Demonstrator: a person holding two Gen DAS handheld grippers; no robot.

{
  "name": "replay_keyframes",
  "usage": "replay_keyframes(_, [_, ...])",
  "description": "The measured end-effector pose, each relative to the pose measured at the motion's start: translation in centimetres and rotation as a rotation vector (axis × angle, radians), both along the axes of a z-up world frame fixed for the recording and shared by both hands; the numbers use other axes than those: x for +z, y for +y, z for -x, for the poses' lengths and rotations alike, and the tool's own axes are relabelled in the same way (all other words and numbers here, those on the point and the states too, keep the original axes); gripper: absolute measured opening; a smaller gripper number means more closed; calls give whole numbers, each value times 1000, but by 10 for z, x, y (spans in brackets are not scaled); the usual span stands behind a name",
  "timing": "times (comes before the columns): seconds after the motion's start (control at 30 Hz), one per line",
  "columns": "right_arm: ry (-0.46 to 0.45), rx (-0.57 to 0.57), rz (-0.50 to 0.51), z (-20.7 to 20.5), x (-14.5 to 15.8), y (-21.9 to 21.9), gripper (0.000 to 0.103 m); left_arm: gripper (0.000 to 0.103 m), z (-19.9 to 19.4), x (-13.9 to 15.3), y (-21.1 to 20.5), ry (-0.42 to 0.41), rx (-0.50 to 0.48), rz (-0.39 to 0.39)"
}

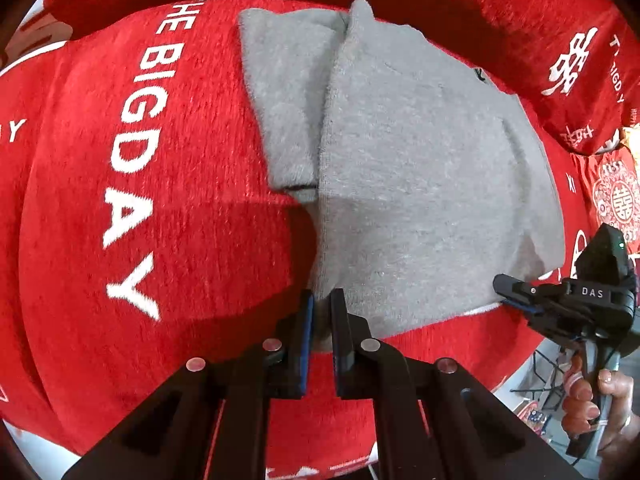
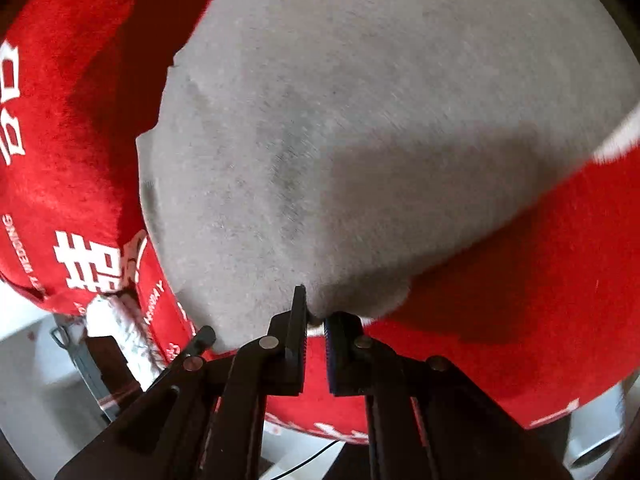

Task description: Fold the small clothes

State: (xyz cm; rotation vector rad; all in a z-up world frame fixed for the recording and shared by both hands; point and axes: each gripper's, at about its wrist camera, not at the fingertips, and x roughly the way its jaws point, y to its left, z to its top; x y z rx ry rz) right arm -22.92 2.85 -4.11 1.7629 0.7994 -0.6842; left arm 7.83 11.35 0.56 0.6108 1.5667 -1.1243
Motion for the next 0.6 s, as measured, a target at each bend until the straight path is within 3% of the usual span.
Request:
replay_keyframes(0.1, [-6, 95, 27, 5, 18, -5, 9, 10, -4, 15, 4, -23, 4, 1])
replay_keyframes(0.2, [8, 172, 149, 8, 51, -18, 9, 10, -12, 37, -2, -71, 4, 37])
replay_keyframes(0.27, [68, 198, 251, 18, 70, -39, 9, 10, -20, 48, -14, -106, 14, 67])
replay_keyframes(0.47, [189, 60, 312, 47, 66, -117, 9, 10, -31, 50, -81, -181, 26, 128])
replay_keyframes(0.6, [266, 62, 359, 52, 61, -158, 9, 10, -20, 43, -119, -262, -41, 140])
